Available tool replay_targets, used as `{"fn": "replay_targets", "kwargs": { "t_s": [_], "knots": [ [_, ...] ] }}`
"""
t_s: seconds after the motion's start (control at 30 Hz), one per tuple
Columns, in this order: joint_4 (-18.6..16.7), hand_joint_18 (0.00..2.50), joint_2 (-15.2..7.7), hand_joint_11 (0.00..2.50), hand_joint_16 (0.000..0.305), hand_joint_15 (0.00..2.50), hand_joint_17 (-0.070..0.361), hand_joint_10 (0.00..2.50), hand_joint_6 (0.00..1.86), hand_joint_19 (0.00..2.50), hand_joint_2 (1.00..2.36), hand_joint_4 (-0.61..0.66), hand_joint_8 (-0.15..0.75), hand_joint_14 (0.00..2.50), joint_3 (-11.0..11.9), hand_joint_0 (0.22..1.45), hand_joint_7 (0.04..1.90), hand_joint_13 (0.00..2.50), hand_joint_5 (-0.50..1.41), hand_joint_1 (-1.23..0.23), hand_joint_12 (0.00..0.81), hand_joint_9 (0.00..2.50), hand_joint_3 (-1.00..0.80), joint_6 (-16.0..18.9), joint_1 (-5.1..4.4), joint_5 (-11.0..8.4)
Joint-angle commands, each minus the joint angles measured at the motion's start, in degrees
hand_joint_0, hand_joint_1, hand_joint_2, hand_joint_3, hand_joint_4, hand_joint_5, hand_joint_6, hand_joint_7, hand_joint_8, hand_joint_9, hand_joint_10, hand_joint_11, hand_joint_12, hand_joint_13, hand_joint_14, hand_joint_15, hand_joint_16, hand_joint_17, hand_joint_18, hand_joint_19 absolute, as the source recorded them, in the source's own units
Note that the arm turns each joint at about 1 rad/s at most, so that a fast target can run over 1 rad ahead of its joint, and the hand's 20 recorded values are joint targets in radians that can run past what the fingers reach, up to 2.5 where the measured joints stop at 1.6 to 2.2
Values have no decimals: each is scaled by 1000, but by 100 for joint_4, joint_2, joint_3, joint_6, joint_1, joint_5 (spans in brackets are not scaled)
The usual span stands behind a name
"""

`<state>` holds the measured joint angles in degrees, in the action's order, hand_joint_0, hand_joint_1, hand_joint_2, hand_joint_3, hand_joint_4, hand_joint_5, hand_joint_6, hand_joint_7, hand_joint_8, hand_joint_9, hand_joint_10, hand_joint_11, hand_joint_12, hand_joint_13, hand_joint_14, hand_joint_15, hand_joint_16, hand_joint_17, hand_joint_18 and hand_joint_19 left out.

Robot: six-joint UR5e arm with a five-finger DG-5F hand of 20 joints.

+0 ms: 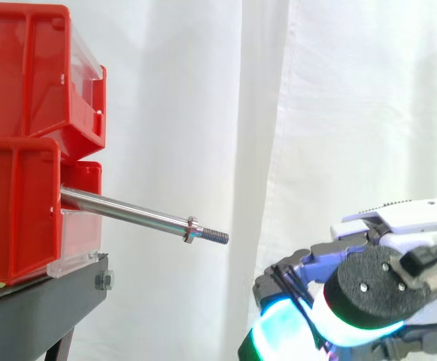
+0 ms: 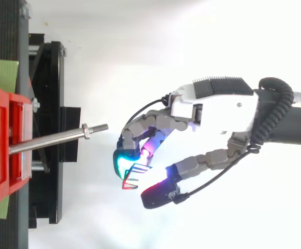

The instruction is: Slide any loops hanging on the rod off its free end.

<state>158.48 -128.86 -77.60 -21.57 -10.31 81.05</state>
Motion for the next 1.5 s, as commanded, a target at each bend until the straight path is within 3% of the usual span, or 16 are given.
{"fn": "replay_targets", "kwargs": {
  "t_s": [0.0, 0.1, 0.17, 0.37, 0.5, 0.87, 1.17, 1.47],
  "knots": [
    [368, 676, 169, 319, 42, 8, 94, 11, 887, 137, 1019, 48, 304, 0, 0, 631, 1006, 681, -199, -772, 316, 854, -273, 206, -32, -222],
    [517, 682, 221, 322, 41, 9, 93, 11, 887, 136, 1016, 54, 305, 0, 8, 637, 1002, 682, -199, -782, 316, 855, -308, 268, -41, -309],
    [851, 682, 353, 316, 41, 12, 93, 14, 887, 136, 1014, 53, 305, 0, 8, 642, 1003, 682, -198, -796, 315, 855, -334, 470, -67, -520],
    [1080, 691, 397, 320, 41, 7, 93, 11, 887, 139, 1011, 69, 305, 0, 8, 650, 1003, 684, -198, -807, 313, 857, -375, 909, -111, -591],
    [1440, 695, 432, 321, 41, 8, 93, 11, 887, 133, 1008, 76, 306, 0, 8, 658, 1001, 688, -198, -818, 313, 855, -415, 1419, -155, -591],
    [1747, 704, 529, 334, 41, 4, 93, 11, 886, 138, 1004, 94, 309, 0, 8, 657, 1013, 695, -195, -825, 313, 869, -453, 1533, -261, -749],
    [1756, 708, 538, 318, 42, 8, 94, 11, 888, 138, 1001, 105, 313, 0, 8, 648, 1008, 696, -193, -777, 312, 870, -489, 1604, -278, -766],
    [1888, 723, 529, 319, 41, 7, 93, 11, 884, 139, 1000, 102, 313, 0, 8, 666, 1011, 702, -190, -826, 310, 875, -500, 1815, -278, -749]
  ]
}}
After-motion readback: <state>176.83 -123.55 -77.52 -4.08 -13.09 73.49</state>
